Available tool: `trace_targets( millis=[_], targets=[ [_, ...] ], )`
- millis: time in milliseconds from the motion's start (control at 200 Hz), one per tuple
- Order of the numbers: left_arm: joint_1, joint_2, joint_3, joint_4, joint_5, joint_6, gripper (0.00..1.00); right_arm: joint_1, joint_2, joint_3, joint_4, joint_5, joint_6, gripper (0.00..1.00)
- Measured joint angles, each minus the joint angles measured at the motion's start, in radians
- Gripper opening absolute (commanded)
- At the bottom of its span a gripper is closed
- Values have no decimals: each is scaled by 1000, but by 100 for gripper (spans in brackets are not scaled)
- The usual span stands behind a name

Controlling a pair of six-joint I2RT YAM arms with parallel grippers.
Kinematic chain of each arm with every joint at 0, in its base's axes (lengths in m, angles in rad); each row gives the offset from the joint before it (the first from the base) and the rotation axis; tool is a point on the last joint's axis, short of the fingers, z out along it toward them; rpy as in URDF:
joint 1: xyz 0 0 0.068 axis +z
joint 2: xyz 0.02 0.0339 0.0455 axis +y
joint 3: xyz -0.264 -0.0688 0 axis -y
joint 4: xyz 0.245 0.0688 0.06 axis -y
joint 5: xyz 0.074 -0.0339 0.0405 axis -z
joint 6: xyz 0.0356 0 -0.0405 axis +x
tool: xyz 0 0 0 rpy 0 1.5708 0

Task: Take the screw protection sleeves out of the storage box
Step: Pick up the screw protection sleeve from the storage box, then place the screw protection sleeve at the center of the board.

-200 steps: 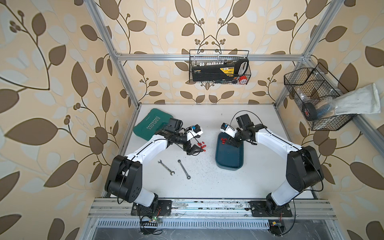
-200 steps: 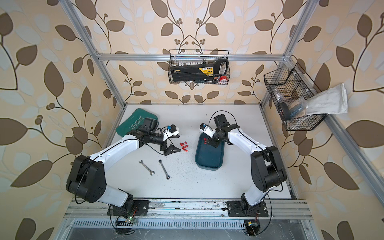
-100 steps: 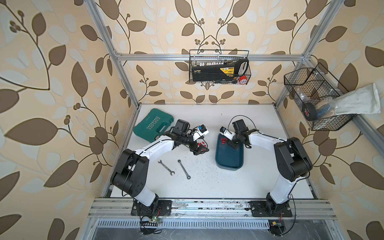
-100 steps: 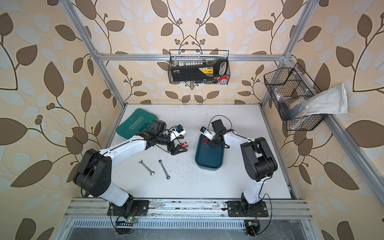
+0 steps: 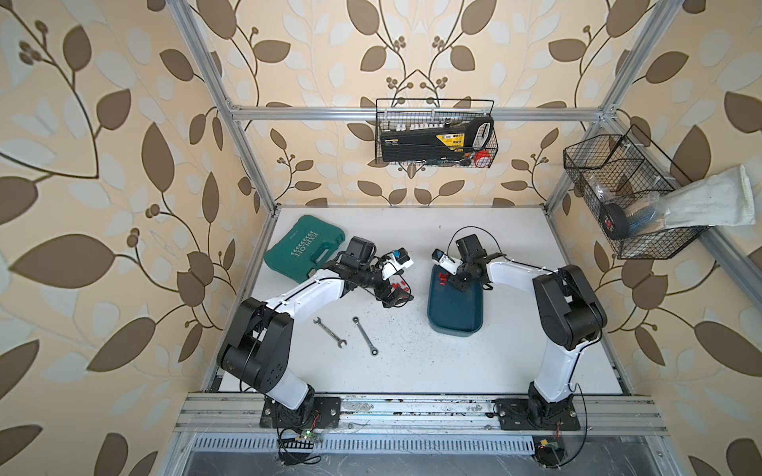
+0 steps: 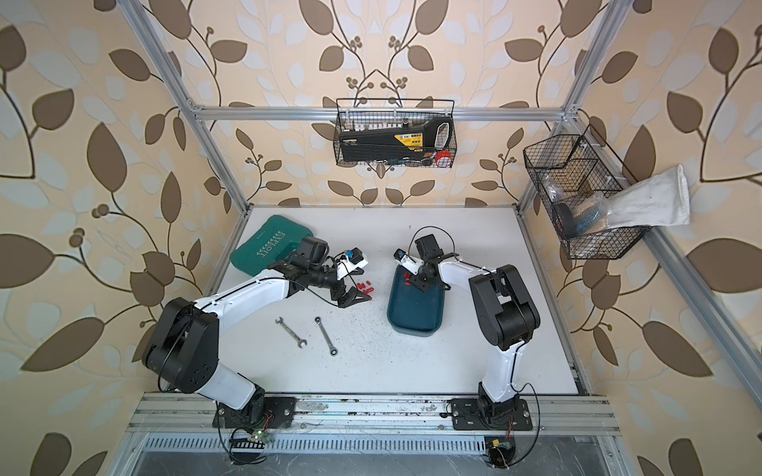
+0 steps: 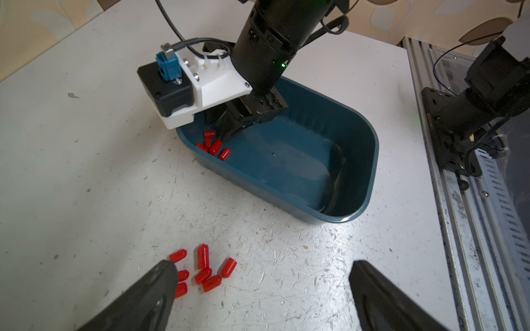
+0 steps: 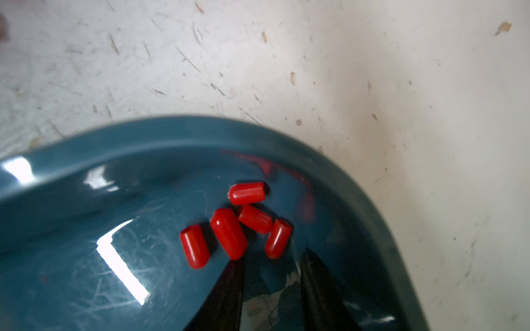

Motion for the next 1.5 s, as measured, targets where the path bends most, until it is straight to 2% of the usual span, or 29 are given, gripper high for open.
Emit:
trace_targets(
  millis=[450,625,795,935,1065,1265,1500],
  targets=[
    [0,-10,0,-27,-14,26,99,13,19,11,33,28,-19,0],
    [3,-27,0,-40,-32,48,99,12,-3,6,5,45,-29,0],
    [37,-45,0,-64,-24,76,99,6,-101,0,-64,32,-39,0],
    [89,-50,0,-100,0,110,99,6,-220,5,-151,-66,-49,0],
    [150,-68,-15,-130,43,156,99,32,-266,54,-254,-196,-47,0],
    [234,-132,-55,-177,77,223,99,156,-219,179,-344,-325,-12,0],
    [252,-142,-84,-213,105,256,99,250,19,348,-359,-335,56,0]
  ],
)
